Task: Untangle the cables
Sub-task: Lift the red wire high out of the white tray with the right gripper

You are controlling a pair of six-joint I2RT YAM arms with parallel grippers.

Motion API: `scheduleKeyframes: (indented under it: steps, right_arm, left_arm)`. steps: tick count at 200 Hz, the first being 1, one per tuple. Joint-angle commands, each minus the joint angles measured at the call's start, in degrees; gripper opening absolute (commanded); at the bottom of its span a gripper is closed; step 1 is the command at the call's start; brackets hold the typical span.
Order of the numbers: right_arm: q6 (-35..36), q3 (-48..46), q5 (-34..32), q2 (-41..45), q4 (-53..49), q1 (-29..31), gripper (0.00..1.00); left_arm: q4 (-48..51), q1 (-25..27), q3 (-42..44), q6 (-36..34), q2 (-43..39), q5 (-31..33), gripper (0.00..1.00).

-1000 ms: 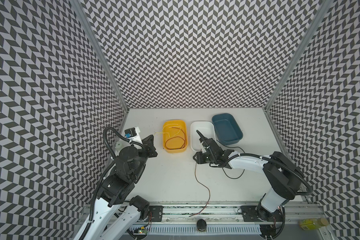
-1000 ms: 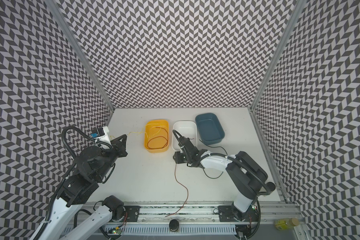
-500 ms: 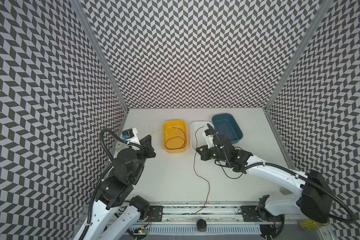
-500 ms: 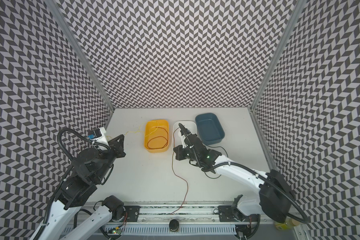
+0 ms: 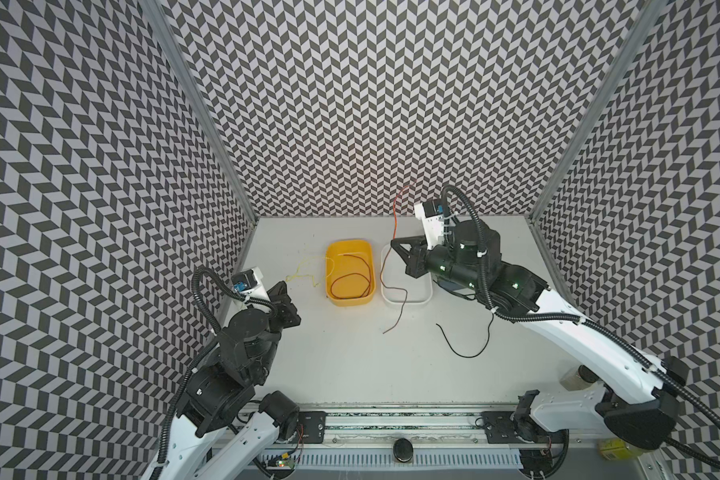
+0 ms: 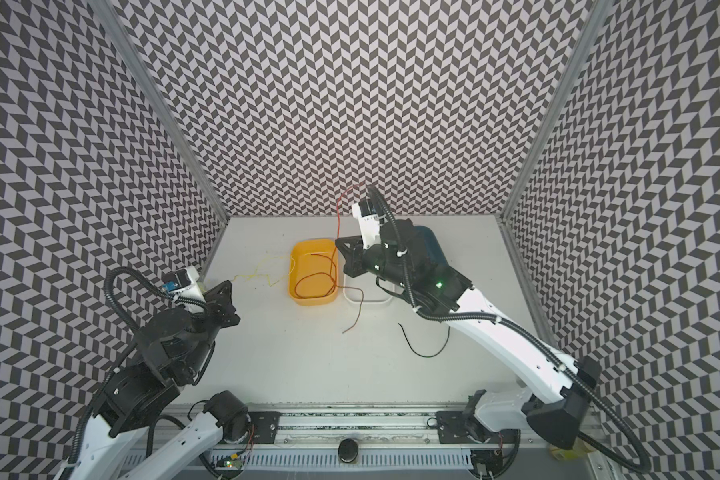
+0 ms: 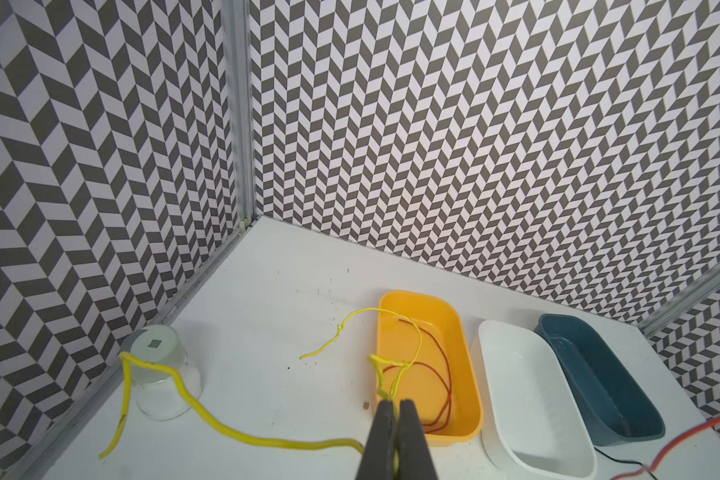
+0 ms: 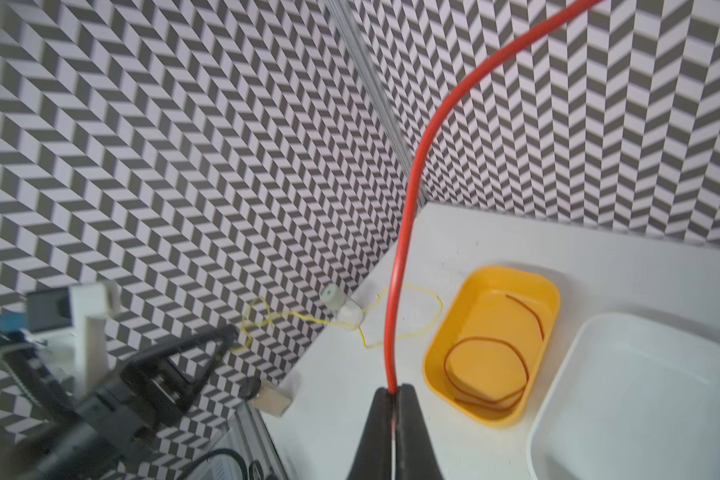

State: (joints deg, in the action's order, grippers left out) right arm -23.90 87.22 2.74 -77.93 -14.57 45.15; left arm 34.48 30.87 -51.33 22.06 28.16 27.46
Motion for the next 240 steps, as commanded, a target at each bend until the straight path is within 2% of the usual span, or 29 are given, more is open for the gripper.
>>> scheduleKeyframes:
  steps: [1, 46, 93, 108, 138, 178, 206, 240]
  right_arm:
    - [3.3, 7.6, -0.28, -3.43, -3.66, 0.78, 0.0]
    - [6.21, 24.91, 0.92, -12.47, -7.76, 1.78, 0.0]
    - [14.34, 47.5, -0.34, -28.0, -16.26, 1.76, 0.0]
    - [14.51, 52.2, -1.02, -31.73, -17.11, 1.63, 0.0]
    - [15.41, 53.36, 1.06, -35.39, -12.23, 1.61, 0.0]
    - [18.42, 56.31, 3.37, -41.77, -8.07, 0.68, 0.0]
    - [17.26, 56.32, 6.19, -45.2, -5.08, -1.27, 0.0]
    - [15.55, 48.52, 9.18, -45.82, 1.14, -2.6, 0.0]
  left_arm:
    - [0.89, 0.42, 0.88, -0.88, 0.47, 3.6, 0.0]
    - [0.34, 0.42, 1.45, -1.43, -0.46, 4.72, 0.0]
    - [0.41, 0.42, 1.81, -0.84, -2.76, 8.22, 0.0]
    - [0.29, 0.42, 1.99, -0.53, -3.58, 9.79, 0.0]
    - [-0.64, 0.84, 3.23, -0.88, -6.22, 12.41, 0.0]
    - [-0.67, 1.12, 3.25, -0.97, -6.44, 12.09, 0.0]
    - [-1.04, 1.38, 3.39, -1.32, -6.55, 11.7, 0.0]
    - [-1.18, 1.47, 3.48, -1.4, -6.31, 11.3, 0.0]
